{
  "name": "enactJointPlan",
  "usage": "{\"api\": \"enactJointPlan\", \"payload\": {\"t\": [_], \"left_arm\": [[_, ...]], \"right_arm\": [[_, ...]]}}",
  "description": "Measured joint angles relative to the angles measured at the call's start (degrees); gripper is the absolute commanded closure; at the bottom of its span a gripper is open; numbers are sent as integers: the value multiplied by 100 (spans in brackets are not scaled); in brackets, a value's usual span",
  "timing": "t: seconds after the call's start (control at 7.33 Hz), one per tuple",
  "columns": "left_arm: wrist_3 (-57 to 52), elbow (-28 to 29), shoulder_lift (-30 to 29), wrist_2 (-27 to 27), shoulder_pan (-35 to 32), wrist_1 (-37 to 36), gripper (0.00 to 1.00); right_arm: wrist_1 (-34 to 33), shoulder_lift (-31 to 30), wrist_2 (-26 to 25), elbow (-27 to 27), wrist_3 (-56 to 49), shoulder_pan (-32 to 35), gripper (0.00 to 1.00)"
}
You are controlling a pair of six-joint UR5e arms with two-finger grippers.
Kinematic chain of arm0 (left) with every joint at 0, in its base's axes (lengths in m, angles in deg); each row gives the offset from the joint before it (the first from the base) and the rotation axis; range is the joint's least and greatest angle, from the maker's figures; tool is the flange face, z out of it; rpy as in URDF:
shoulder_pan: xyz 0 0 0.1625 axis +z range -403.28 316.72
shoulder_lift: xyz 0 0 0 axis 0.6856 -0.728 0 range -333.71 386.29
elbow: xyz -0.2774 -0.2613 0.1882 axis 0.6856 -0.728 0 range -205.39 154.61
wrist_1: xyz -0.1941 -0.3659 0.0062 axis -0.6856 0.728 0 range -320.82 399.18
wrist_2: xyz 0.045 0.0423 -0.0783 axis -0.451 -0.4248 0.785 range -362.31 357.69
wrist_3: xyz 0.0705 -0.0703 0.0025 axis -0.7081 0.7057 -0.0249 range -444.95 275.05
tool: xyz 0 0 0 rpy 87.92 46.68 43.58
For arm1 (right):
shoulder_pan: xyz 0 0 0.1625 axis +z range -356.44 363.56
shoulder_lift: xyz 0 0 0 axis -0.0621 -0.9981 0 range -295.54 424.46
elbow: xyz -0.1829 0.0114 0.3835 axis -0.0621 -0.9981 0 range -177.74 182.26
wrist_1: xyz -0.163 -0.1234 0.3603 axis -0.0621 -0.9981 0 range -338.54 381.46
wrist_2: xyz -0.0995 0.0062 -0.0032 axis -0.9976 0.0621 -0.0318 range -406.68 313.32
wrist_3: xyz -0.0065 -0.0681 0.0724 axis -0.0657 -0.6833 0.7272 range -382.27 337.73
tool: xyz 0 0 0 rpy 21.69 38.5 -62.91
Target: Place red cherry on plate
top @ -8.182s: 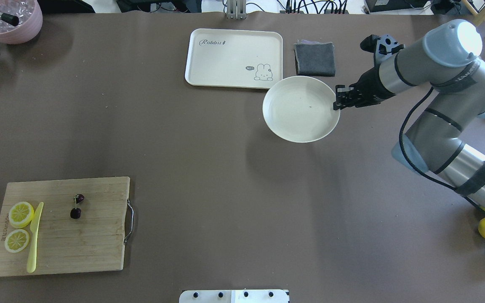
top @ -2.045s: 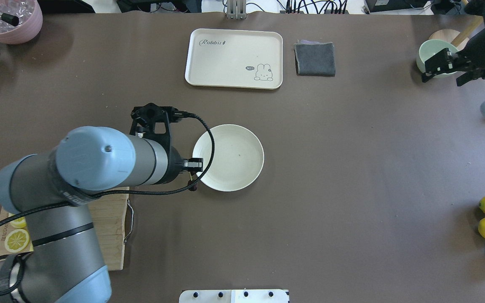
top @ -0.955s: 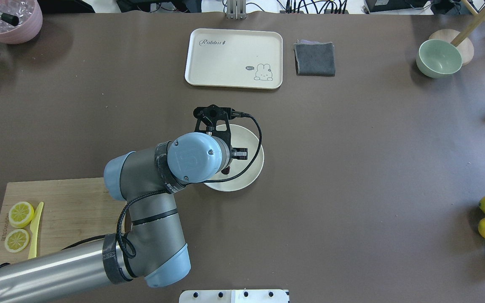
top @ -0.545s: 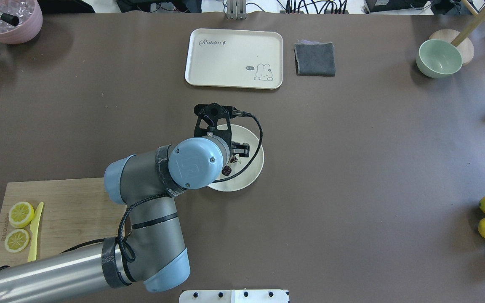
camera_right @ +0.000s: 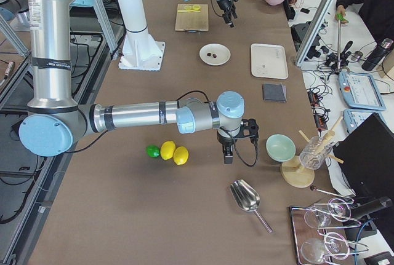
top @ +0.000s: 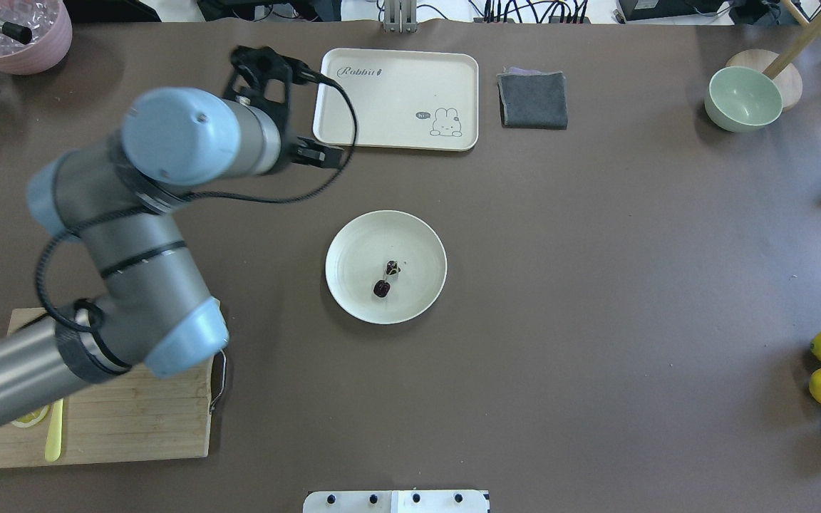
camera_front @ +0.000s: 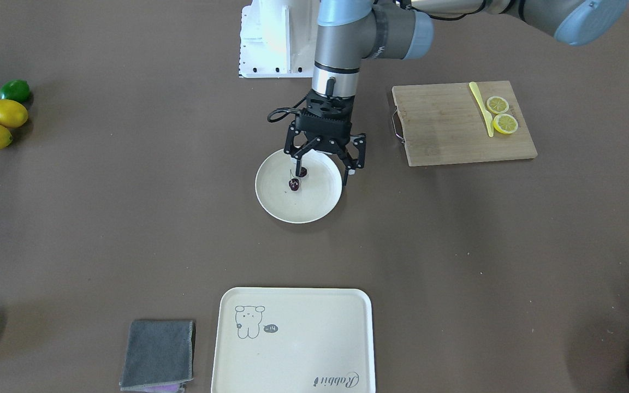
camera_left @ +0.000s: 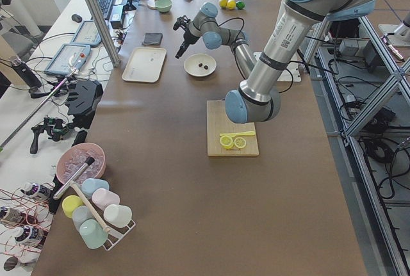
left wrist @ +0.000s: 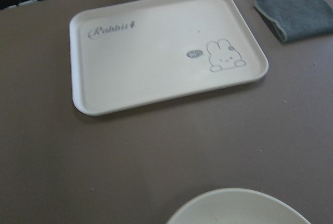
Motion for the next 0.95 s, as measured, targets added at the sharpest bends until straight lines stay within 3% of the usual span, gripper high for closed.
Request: {"api": "enactJointPlan", "payload": {"t": [0.55,0.82,0.95], "left_arm": [[-914,-85,1817,1347,-1989,1387,2],[-1215,263,2314,2626,-3108,1227,2],[-1893,578,2476,3300,-3642,1097,2]], "right_arm": [[1,-157,-2,-11,-115,116,0],[-15,-296,-2,-134,-459,327,0],[-98,-339,-1,-266,-719,452,0]]}}
